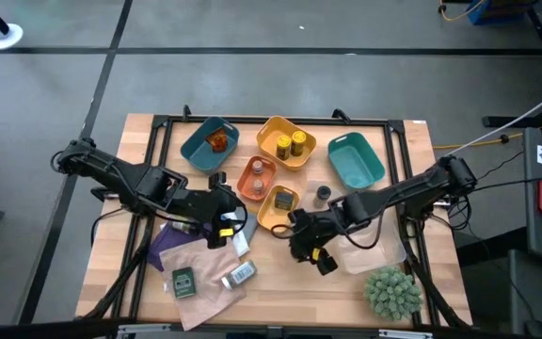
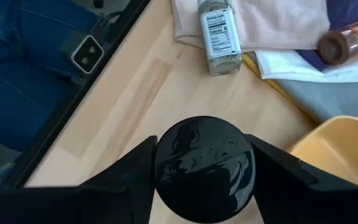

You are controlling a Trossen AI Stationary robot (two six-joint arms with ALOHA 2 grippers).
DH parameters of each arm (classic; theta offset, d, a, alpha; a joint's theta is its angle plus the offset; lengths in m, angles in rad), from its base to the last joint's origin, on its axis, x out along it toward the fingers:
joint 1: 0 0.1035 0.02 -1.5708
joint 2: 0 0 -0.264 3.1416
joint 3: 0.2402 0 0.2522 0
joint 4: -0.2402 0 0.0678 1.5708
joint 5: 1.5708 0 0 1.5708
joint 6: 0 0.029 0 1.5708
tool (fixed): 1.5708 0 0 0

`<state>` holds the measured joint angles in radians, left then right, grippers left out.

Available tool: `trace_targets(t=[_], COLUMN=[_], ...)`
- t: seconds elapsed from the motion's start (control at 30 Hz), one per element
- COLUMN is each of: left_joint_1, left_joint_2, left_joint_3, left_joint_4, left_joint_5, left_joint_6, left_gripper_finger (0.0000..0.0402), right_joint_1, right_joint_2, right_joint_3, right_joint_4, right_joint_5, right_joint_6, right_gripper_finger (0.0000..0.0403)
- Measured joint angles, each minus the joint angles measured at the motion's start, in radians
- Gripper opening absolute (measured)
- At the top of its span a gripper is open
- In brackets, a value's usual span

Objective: Sort spices by type
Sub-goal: Put the black seasoning bottle into the left white bin

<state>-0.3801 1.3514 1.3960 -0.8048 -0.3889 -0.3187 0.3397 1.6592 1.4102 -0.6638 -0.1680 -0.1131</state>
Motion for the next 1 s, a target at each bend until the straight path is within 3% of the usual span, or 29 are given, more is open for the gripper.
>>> trace_targets(t=[0.53, 0.8, 1.0], left_joint_1=[0.0, 0.002, 0.003], left_joint_2=[-0.001, -0.001, -0.001], left_joint_3=[0.0, 0.0, 0.0], left_joint_4=[0.0, 0.001, 0.002], left_joint_5=[0.0, 0.0, 0.0], left_joint_6=[0.012, 0.031, 0.03], left_gripper_finger=[0.0186, 0.0186, 0.0186], right_joint_1=[0.0, 0.0, 0.0], right_joint_2=[-0.001, -0.001, -0.002], right_joint_3=[0.364, 0.384, 0.384], right_joint_4=[-0.446, -0.652, -0.699], right_joint_5=[0.251, 0.319, 0.361], right_joint_6=[0.0, 0.087, 0.14], right_gripper_finger=[0.021, 0.021, 0.021])
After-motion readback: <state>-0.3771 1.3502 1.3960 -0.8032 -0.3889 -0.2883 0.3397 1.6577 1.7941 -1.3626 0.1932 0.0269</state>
